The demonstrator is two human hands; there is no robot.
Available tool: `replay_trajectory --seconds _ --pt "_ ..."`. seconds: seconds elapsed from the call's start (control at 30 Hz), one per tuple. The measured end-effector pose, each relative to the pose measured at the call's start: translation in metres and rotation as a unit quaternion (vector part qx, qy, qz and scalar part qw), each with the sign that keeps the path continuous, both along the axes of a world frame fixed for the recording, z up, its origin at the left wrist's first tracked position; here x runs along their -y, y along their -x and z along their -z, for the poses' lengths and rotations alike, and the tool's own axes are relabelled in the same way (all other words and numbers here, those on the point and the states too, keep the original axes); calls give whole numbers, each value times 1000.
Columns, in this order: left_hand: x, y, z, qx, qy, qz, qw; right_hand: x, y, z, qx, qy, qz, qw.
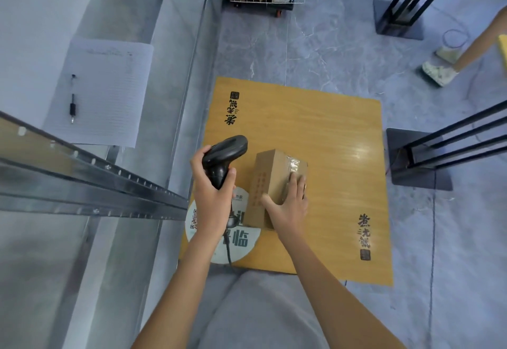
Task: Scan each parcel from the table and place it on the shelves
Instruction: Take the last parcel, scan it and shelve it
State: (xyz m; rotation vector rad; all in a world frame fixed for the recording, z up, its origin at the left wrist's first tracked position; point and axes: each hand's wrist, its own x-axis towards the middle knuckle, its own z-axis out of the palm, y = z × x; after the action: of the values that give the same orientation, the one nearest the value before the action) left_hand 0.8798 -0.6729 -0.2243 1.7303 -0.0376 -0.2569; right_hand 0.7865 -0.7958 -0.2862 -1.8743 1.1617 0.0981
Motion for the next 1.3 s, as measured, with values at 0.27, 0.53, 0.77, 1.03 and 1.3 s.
replay_trajectory --seconds 0.27,0.53,0.77,1.03,1.3 --pt "-6 18 1 18 3 45 999 3 17 -2 68 -51 60 995" --pt "-1 27 0 12 -3 80 997 -4 23 -17 6 108 39 993" --pt "-7 34 -1 24 -31 105 994 1 30 -8 -148 238 -45 959" --pt "-12 31 -6 25 -30 105 994 -9 28 -5 -145 281 -67 946" --pt "-12 30 -8 25 -30 114 993 -9 26 -1 -162 281 -49 945"
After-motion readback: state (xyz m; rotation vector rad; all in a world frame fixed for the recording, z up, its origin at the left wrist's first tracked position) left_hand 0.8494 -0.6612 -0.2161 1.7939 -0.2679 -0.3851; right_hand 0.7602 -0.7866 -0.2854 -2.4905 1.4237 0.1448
